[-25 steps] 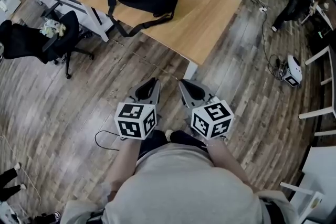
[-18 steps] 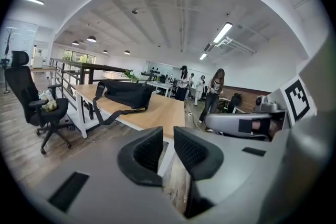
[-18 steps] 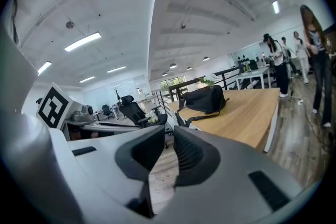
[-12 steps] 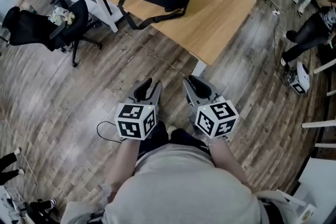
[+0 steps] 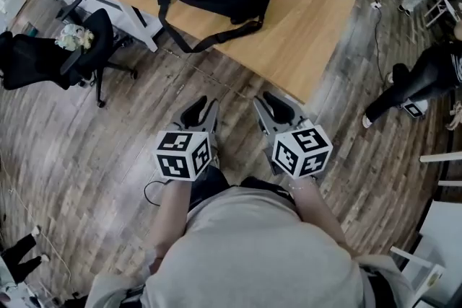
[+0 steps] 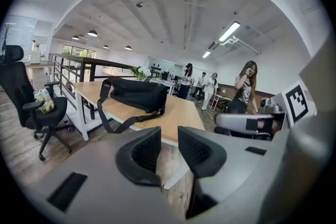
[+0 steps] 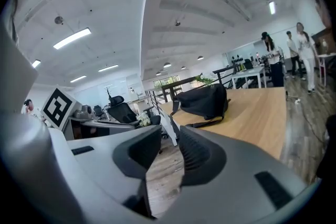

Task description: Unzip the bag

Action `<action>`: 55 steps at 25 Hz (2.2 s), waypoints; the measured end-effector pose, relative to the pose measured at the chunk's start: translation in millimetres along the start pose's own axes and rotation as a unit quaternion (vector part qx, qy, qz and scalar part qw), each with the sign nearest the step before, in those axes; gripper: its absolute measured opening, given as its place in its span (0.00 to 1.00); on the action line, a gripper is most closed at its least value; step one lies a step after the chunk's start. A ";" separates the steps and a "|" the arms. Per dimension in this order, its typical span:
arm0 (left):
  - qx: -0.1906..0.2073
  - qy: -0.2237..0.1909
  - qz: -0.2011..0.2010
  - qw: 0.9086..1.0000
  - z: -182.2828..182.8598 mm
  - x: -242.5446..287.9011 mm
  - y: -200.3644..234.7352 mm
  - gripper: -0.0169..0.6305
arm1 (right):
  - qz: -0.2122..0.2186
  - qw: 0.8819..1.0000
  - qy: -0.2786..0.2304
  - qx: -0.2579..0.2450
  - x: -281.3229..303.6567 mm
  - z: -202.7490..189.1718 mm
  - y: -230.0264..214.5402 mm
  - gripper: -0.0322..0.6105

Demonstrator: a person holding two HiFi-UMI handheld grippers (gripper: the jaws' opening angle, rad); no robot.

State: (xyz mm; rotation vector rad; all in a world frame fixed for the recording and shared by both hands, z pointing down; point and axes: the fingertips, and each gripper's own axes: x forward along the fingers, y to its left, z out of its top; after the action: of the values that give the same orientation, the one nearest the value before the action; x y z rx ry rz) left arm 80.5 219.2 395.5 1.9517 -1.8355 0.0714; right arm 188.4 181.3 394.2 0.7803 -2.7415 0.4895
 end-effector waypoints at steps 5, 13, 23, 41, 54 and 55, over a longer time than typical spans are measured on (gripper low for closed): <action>0.013 -0.009 -0.039 0.999 44.3 33.7 37.1 0.19 | -0.030 1.000 -0.008 -0.003 50.5 30.2 -0.1 0.21; 0.033 0.007 -0.099 0.994 74.2 74.3 79.5 0.19 | -0.091 0.995 -0.032 0.016 108.9 56.2 -13.2 0.21; 0.013 0.034 -0.116 0.993 77.0 94.6 123.2 0.19 | -0.122 0.992 -0.023 0.029 144.8 61.5 -13.6 0.21; 0.041 0.033 -0.130 0.990 126.9 209.2 126.7 0.19 | -0.117 0.991 -0.058 0.035 225.6 119.3 -106.8 0.23; 0.077 0.040 -0.144 0.986 160.4 305.0 93.7 0.19 | -0.132 0.988 -0.062 0.053 243.5 153.0 -203.5 0.26; 0.078 0.040 -0.146 0.985 160.7 309.8 91.6 0.19 | -0.134 0.988 -0.060 0.056 244.1 152.0 -208.4 0.26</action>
State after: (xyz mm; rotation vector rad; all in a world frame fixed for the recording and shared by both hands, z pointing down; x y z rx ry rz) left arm -16.2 -128.3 384.2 2.2701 -1.5159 0.2030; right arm 78.6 -156.4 386.5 1.2225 -2.6747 0.5571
